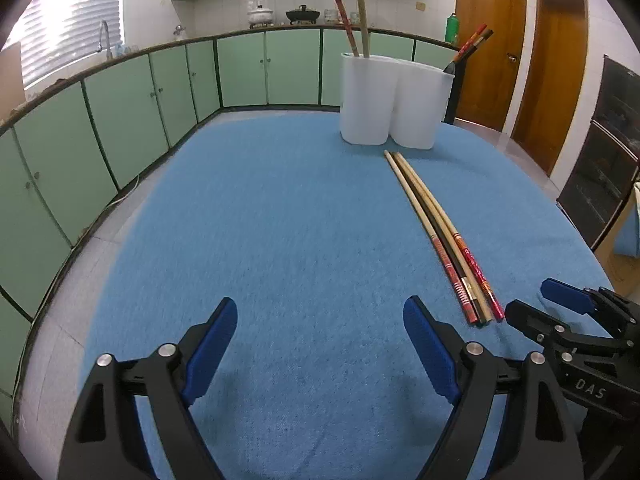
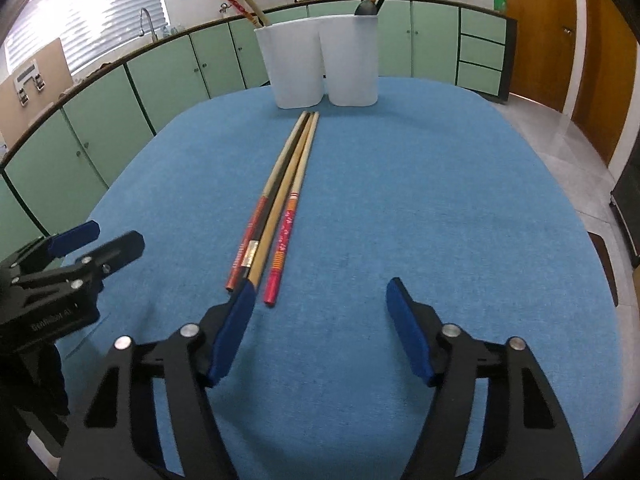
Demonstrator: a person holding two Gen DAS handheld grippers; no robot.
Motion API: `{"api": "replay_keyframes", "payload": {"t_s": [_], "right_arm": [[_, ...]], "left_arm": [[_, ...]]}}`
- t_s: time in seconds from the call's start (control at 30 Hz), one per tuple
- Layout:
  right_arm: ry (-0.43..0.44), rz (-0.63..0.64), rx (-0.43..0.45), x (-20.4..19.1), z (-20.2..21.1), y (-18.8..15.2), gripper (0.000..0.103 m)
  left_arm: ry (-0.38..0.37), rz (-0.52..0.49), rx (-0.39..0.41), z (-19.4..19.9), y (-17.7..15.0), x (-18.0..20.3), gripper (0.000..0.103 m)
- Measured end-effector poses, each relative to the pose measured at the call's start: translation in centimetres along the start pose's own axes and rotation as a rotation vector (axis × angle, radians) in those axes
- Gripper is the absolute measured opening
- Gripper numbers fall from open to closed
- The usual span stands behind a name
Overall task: Organize utensils
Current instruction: 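Move the right gripper to a red-patterned chopstick and close on its end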
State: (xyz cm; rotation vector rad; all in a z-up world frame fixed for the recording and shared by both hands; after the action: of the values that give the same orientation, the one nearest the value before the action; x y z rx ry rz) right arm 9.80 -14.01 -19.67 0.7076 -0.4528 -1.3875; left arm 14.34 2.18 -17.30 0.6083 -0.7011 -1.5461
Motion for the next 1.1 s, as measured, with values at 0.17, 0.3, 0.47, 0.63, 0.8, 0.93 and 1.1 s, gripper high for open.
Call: {"api": "replay_keyframes", "payload": {"t_s": [0.17, 0.3, 0.47, 0.63, 0.8, 0.93, 1.1], "right_arm": [[-0.007, 0.017, -0.021, -0.5, -0.5, 0.1, 0.054], [-0.021, 0.04, -0.029, -0.8, -1.0, 0.4, 0.049], [-0.04, 0.068, -0.033, -1.5, -1.4, 0.5, 0.039], [-0.025, 0.079, -0.035, -1.7, -1.7, 0.8, 0.014], [-0.007, 0.04, -0.031, -0.8, -1.5, 0.8, 0.006], [-0.016, 0.02, -0.023, 0.3, -1.0, 0.6, 0.005], [-0.035, -0.018, -0.014, 2.2, -0.3, 0.3, 0.005]], "left_arm": [[-0.006, 0.006, -0.005, -0.2, -0.2, -0.1, 0.083], [-0.01, 0.012, -0.006, -0.3, -0.3, 0.0, 0.084], [-0.011, 0.015, -0.011, -0.5, -0.4, 0.1, 0.084], [-0.016, 0.02, -0.023, -0.8, -0.5, 0.2, 0.084], [-0.028, 0.011, -0.033, -1.1, -0.6, 0.6, 0.084], [-0.048, -0.005, -0.038, -1.3, -0.7, 1.6, 0.084], [-0.081, -0.029, -0.052, -1.7, -0.7, 3.5, 0.084]]}}
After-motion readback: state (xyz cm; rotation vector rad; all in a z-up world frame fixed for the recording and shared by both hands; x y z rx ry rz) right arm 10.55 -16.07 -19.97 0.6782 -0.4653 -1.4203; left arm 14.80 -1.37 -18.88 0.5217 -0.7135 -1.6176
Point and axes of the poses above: each gripper's, at about its wrist camera, not at the fingertips, and z roughly against the way its jaws point, x to its right, y to its top, the point moved 1 cm from there along -z, roughly the way its jaws point, and after that the axes turned 4 degrees about x, right-handed, at the moved point
